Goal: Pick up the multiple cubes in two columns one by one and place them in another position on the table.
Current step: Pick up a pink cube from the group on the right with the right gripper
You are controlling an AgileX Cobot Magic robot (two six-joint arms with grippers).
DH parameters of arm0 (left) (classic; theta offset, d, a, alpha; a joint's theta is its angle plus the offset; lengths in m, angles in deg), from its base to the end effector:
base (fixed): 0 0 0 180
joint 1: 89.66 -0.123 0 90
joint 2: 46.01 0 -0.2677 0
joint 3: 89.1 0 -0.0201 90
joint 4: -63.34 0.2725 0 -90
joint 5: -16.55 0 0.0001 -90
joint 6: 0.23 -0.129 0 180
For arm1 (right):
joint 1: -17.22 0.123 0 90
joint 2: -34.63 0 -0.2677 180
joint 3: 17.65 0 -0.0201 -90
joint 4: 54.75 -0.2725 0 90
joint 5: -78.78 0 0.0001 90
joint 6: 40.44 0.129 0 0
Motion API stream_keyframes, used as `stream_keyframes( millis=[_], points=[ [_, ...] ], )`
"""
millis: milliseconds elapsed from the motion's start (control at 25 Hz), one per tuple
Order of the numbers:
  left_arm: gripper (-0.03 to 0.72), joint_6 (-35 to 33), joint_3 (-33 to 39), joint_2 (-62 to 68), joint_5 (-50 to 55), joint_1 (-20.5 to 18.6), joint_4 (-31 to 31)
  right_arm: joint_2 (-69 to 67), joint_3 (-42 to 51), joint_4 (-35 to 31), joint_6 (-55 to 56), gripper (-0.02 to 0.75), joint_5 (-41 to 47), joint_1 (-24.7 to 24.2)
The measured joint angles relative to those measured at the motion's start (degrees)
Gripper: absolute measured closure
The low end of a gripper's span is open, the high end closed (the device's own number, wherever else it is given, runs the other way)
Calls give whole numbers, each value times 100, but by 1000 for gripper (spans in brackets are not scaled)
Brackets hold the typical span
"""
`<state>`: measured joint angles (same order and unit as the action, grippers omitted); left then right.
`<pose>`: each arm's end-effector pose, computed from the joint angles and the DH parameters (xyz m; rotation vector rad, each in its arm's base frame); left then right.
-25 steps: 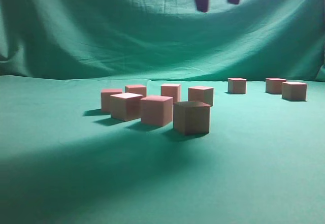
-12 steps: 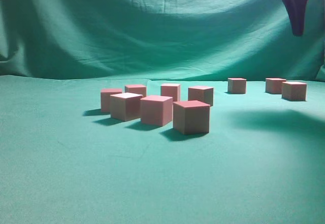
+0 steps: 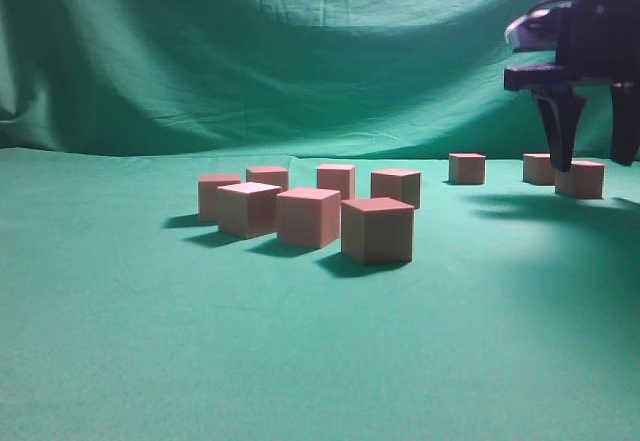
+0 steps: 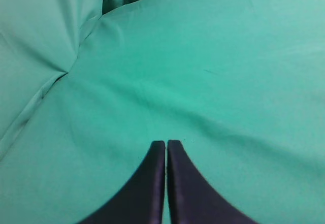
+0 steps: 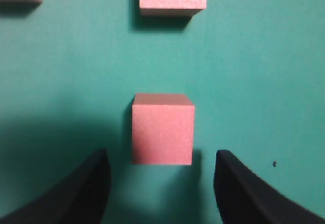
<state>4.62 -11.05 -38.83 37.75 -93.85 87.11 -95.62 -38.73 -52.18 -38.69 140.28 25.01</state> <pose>0.1259 0.0281 0.1665 0.1097 1.8410 0.3991 0.4543 0.0570 0.1296 -0.1838 2.9700 -0.0409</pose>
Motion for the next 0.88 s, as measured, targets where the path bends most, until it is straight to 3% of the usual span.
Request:
stream_keyframes(
  millis=[640,720,880],
  points=[
    [688,0,0,0,0,0,0,-257,-13,57,31,349,-497,0],
    [688,0,0,0,0,0,0,-281,-17,47,56,465,-497,0],
    [688,0,0,0,0,0,0,-271,-27,47,57,479,-472,0]
  ],
)
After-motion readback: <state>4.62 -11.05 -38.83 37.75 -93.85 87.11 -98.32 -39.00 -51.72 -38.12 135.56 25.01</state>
